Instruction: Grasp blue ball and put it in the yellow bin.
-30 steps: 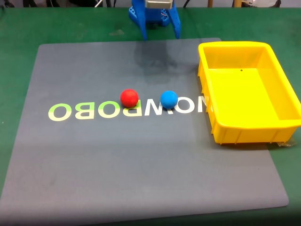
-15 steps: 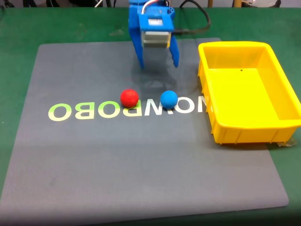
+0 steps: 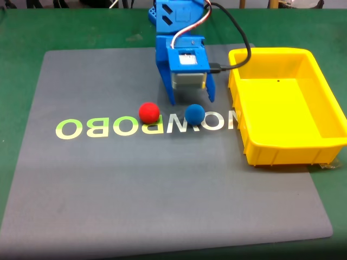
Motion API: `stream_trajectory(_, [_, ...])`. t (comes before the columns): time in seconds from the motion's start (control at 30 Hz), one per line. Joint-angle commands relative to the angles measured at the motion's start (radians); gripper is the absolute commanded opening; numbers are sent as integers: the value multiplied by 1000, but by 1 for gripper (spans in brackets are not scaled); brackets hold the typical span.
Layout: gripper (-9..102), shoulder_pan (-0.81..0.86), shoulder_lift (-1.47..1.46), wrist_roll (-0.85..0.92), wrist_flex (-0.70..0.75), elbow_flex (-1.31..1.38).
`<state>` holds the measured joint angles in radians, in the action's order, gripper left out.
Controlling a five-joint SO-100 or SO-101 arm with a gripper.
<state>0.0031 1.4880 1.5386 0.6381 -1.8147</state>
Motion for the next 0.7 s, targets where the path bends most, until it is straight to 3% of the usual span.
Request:
stream_trajectory(0.0, [33, -15, -15, -6, -26, 87])
stream_trajectory(0.67, [29, -28, -239, -8, -29, 264])
